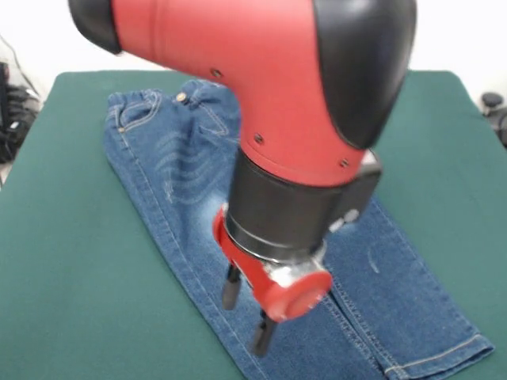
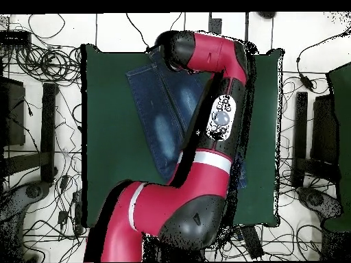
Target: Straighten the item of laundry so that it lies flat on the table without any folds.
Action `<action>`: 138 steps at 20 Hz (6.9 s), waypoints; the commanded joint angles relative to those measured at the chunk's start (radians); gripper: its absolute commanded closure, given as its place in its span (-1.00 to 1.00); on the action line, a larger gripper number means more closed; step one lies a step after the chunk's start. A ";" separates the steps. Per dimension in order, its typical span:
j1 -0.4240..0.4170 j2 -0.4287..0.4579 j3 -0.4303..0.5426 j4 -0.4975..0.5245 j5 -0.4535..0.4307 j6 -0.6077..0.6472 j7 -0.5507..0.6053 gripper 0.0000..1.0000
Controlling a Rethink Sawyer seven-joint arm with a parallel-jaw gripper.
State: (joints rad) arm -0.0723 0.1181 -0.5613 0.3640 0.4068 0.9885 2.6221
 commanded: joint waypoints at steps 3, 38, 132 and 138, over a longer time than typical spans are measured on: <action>-0.007 -0.119 0.185 0.391 -0.080 0.113 -0.294 -1.00; -0.087 -0.327 0.334 0.750 -0.293 0.294 -0.245 -1.00; 0.156 -0.081 0.351 0.291 -0.046 0.017 0.385 -1.00; 0.164 -0.064 0.351 0.296 -0.036 -0.019 0.399 -1.00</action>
State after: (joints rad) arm 0.0592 0.0206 -0.2565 0.5405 0.3313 1.0543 2.6861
